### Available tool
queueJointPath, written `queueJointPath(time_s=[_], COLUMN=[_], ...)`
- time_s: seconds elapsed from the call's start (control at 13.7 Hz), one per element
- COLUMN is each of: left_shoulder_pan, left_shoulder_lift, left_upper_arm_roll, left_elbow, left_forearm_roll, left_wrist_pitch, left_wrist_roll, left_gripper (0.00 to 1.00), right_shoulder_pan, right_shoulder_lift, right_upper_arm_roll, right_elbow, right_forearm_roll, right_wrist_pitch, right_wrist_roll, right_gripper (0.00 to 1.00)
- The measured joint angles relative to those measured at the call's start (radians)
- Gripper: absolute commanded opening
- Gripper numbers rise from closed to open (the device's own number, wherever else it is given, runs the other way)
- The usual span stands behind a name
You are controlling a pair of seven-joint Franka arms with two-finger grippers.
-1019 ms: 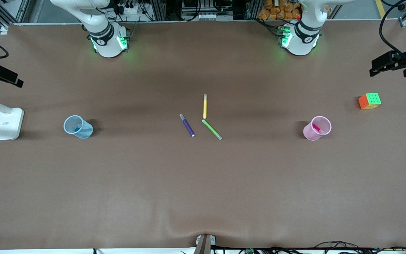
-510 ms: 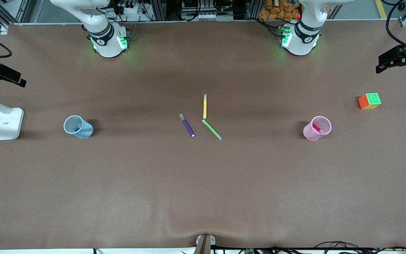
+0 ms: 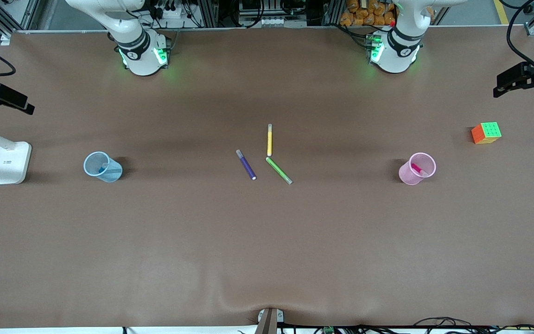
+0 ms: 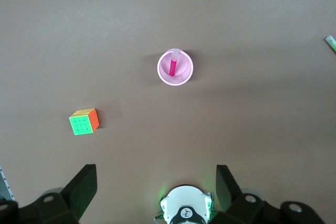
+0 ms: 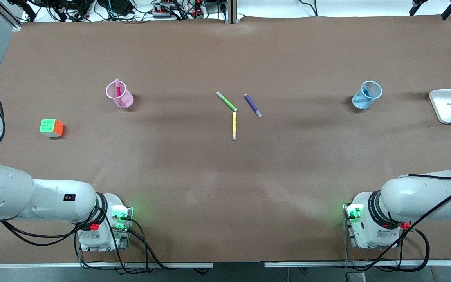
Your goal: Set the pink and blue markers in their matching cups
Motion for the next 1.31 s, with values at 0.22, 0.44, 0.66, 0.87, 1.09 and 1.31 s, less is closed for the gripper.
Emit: queueJointPath(time_s=[0.22,0.44,0.66,0.87,1.09,1.31], left_shoulder_pan=[-0.004,-0.004,-0.004,-0.001,-0.004,-0.005], left_shoulder_lift=[0.002,0.004,0.005,0.01,0.015,0.015], left_upper_arm_roll=[0.0,0.0,0.0,0.001,0.001,0.0], left_elbow=[-0.007,-0.01,-0.012,-0.014,-0.014,-0.014], left_forearm_roll=[0.0,0.0,0.0,0.0,0.0,0.0], left_wrist_pitch=[0.012,0.018,0.019,0.02,0.029,0.062], left_wrist_roll=[-0.064,-0.086,-0.093,-0.093,-0.093,-0.093], left_gripper=[1.0,1.0,1.0,1.0,1.0,1.0], right_shoulder_pan=[0.0,0.0,0.0,-0.001,-0.001,-0.001], right_shoulder_lift=[0.0,0.0,0.0,0.0,0.0,0.0], right_upper_arm_roll=[0.0,0.0,0.0,-0.001,-0.002,-0.002], right_elbow=[0.0,0.0,0.0,0.003,0.005,0.005], right_forearm_roll=[0.0,0.0,0.0,0.0,0.0,0.0], right_wrist_pitch=[0.0,0.0,0.0,0.0,-0.001,-0.001], right_wrist_roll=[0.0,0.0,0.0,0.0,0.0,0.0], right_gripper=[1.0,1.0,1.0,1.0,1.0,1.0])
